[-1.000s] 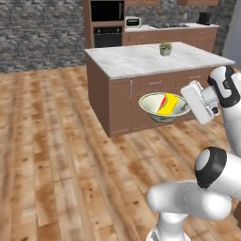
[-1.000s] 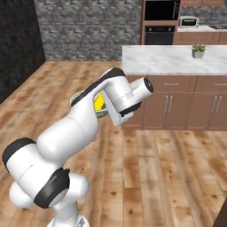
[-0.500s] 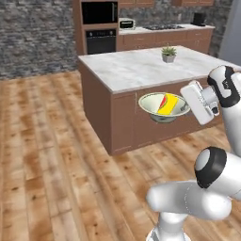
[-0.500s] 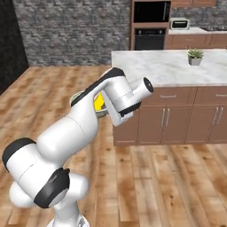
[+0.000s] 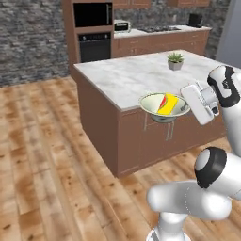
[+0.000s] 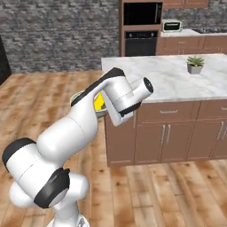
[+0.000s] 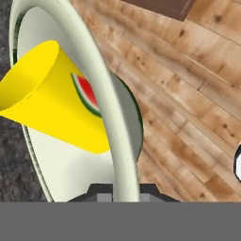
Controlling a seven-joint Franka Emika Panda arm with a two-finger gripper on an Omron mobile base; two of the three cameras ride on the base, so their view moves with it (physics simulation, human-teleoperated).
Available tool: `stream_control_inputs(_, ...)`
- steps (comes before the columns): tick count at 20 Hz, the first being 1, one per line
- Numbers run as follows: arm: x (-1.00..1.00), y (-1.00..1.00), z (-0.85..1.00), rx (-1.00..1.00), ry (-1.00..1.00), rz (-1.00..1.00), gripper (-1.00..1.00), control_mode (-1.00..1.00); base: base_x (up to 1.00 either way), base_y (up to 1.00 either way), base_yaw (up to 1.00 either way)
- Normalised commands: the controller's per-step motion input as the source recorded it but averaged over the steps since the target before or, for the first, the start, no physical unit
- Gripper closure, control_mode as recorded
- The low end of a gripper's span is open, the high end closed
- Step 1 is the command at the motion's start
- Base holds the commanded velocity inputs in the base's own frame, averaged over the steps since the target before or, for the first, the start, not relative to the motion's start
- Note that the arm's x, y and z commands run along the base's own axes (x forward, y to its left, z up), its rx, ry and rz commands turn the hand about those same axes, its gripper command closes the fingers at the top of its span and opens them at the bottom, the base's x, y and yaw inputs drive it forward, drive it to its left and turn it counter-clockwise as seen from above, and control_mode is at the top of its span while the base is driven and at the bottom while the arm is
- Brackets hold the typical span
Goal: Place the cup inside the bowl on the dining table and move the bowl to any counter.
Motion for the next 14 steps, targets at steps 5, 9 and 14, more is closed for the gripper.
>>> stream_control_inputs(5,0.0,0.0,0.0,0.0,0.0,0.0,1.0,1.0,1.0,0.05,-0.16)
stream_control_inputs(9,0.0,0.0,0.0,0.0,0.0,0.0,1.0,1.0,1.0,0.0,-0.16)
stream_control_inputs(14,0.0,0.0,0.0,0.0,0.0,0.0,1.0,1.0,1.0,0.0,-0.15)
